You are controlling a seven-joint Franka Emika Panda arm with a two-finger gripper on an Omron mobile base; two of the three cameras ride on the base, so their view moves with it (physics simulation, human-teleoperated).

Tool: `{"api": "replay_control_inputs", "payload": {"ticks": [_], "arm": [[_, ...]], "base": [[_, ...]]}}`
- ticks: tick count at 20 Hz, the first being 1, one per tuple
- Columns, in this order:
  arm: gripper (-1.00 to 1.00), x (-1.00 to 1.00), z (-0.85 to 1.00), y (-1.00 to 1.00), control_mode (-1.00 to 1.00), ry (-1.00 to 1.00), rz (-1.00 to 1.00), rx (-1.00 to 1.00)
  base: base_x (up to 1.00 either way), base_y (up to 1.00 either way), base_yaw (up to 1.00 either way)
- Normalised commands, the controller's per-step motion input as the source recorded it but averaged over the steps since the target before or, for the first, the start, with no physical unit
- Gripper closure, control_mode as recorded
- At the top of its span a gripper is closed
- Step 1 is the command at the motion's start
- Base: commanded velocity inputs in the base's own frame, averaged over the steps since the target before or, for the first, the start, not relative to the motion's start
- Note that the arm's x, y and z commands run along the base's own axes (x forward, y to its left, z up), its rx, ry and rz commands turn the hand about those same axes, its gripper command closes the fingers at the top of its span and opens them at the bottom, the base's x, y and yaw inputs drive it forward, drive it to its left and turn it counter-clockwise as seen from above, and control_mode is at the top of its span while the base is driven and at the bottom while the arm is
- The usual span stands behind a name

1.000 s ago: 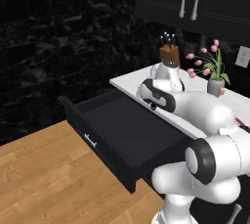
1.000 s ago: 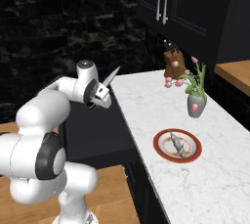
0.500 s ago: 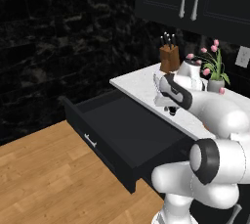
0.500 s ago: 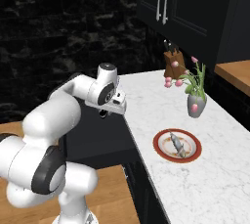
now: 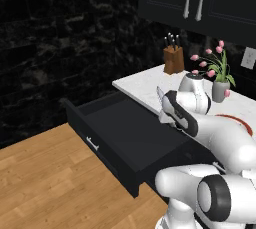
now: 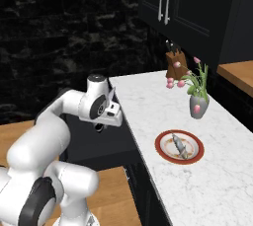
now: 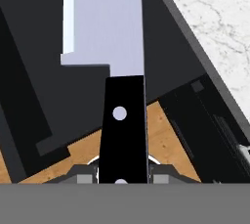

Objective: Pick up the knife from the drawer and place it on the cutting board. Then place the meat from the plate to the cutting board.

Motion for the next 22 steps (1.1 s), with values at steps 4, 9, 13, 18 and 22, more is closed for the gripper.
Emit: {"api": "replay_control_inputs", "payload": {"ticks": [4,9,13,18,22], "arm": [[1.0,0.0,0.0,0.0,-1.0,0.0,0.0,0.0],[1.0,-0.03,0.0,0.02,1.0,0.0,0.0,0.0],[1.0,0.0,0.0,0.0,1.0,0.0,0.0,0.0],[1.0,0.0,0.0,0.0,1.0,0.0,0.0,0.0],[1.0,0.0,0.0,0.0,1.0,0.0,0.0,0.0]], "base": [[0.0,0.0,0.0],[-0.07,0.32,-0.22],[-0.38,0.27,-0.78],[-0.52,0.09,-0.82],[-0.41,-0.01,-0.82]]}}
